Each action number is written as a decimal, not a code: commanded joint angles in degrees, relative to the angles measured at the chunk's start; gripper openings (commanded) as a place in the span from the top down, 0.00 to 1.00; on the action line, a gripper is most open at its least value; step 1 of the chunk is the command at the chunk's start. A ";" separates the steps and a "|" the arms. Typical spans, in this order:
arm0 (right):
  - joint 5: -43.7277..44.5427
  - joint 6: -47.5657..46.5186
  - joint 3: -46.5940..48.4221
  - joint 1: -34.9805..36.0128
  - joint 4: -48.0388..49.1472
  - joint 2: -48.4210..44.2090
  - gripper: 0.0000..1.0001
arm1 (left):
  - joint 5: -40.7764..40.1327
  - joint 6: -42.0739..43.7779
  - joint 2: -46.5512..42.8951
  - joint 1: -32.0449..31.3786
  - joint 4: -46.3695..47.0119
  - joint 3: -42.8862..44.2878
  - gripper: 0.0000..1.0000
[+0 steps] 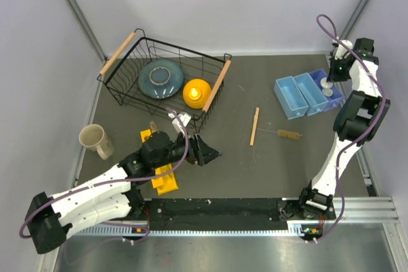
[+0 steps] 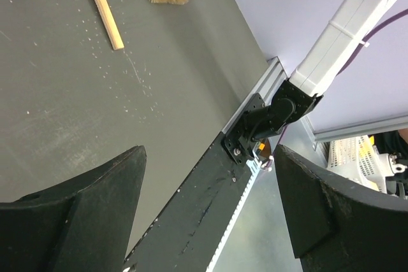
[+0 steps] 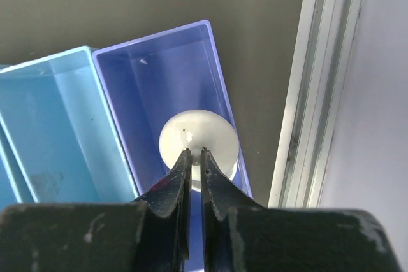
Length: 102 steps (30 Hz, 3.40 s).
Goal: Organize the chemistry lab equipment
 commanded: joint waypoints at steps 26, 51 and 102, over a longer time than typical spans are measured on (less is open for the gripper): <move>-7.99 -0.77 -8.60 -0.15 0.36 -13.14 0.69 | -6.71 5.41 -9.47 0.09 -14.73 3.26 0.12; -17.59 -8.23 -44.11 23.47 -0.17 -30.48 0.48 | -14.27 2.69 -16.32 0.18 -16.23 -1.05 0.01; 11.88 -25.74 -50.71 33.95 -11.06 -40.22 1.00 | -13.74 1.98 -20.28 0.18 -19.31 -2.45 0.01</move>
